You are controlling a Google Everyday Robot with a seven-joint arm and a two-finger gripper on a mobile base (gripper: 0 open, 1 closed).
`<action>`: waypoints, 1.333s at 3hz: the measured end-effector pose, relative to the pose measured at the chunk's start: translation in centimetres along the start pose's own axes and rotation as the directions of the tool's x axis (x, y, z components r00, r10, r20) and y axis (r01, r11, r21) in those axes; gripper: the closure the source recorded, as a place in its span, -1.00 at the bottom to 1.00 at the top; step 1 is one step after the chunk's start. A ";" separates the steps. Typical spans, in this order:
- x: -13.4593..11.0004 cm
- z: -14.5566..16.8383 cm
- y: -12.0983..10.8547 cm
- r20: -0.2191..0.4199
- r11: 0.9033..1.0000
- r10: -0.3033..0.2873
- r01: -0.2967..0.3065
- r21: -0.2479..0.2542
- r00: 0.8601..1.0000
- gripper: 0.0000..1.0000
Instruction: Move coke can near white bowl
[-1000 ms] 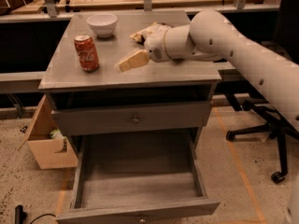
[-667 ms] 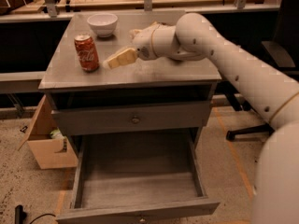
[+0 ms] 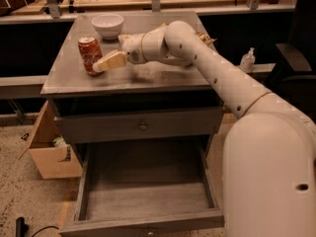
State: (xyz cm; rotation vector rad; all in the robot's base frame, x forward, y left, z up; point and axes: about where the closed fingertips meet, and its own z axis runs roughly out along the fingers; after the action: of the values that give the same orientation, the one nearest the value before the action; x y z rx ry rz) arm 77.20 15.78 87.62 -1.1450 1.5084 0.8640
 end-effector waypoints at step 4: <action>-0.7 3.5 -0.1 0.073 0.985 -0.009 0.021 -0.170 0.997 0.90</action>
Offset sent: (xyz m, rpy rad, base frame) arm 0.0186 0.0428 -0.0119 0.0600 0.0419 0.1692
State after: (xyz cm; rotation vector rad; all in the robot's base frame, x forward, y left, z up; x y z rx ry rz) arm 78.36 19.11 87.49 -1.2346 1.3859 1.0293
